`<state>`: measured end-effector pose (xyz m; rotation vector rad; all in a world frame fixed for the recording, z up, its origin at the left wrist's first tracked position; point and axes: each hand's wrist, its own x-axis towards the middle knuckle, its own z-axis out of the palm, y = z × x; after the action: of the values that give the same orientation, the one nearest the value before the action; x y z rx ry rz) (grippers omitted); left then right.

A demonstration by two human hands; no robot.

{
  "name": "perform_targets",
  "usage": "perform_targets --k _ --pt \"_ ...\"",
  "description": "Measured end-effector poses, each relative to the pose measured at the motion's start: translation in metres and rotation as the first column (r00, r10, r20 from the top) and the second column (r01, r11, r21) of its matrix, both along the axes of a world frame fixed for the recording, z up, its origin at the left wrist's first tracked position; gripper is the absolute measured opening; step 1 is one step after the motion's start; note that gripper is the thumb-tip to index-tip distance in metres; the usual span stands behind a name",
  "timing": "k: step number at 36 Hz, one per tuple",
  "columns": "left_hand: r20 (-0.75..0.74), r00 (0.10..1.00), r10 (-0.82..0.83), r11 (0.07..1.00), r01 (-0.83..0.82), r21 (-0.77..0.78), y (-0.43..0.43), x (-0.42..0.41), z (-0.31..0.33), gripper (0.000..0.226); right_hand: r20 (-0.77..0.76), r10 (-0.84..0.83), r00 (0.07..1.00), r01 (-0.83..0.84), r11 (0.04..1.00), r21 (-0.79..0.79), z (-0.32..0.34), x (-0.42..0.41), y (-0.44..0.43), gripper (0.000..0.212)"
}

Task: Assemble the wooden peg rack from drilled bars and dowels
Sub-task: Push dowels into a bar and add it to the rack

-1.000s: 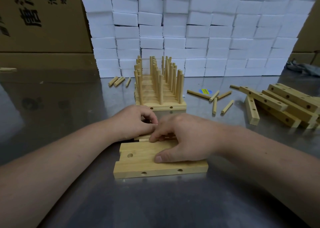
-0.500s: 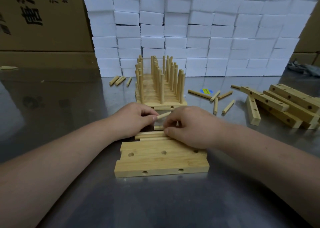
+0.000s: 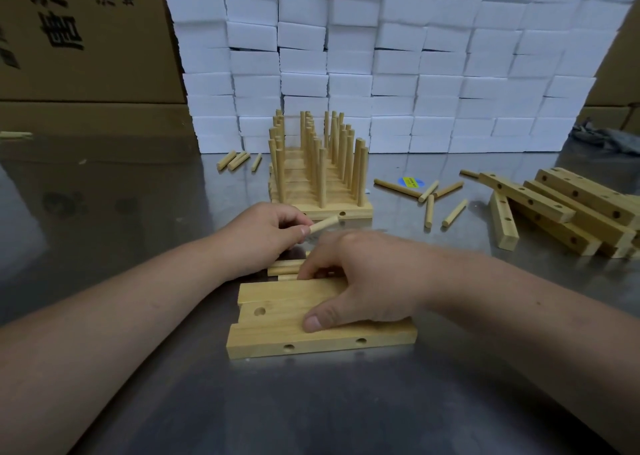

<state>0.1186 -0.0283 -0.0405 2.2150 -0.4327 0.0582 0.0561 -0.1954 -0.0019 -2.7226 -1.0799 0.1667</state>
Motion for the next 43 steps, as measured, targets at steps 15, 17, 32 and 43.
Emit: perform_targets --k 15,17,32,43 --pt "0.004 1.0 -0.014 1.0 0.014 0.004 -0.001 -0.001 0.002 0.021 -0.061 0.013 0.998 -0.01 0.999 0.047 -0.004 0.001 0.001 0.048" --pt "-0.002 1.0 -0.016 1.0 0.016 -0.006 -0.001 -0.001 0.002 0.023 -0.04 0.035 0.999 -0.033 0.999 0.029 -0.004 0.001 0.001 0.052" --pt "0.026 0.999 0.037 0.997 -0.035 -0.064 -0.002 -0.004 0.006 0.026 0.027 -0.141 0.99 0.107 0.852 0.512 -0.003 0.012 -0.01 0.009" --pt "0.184 0.972 0.149 0.986 -0.131 -0.104 -0.003 -0.007 0.002 0.021 -0.59 -0.337 0.734 0.671 0.223 0.707 -0.012 0.045 -0.037 0.041"
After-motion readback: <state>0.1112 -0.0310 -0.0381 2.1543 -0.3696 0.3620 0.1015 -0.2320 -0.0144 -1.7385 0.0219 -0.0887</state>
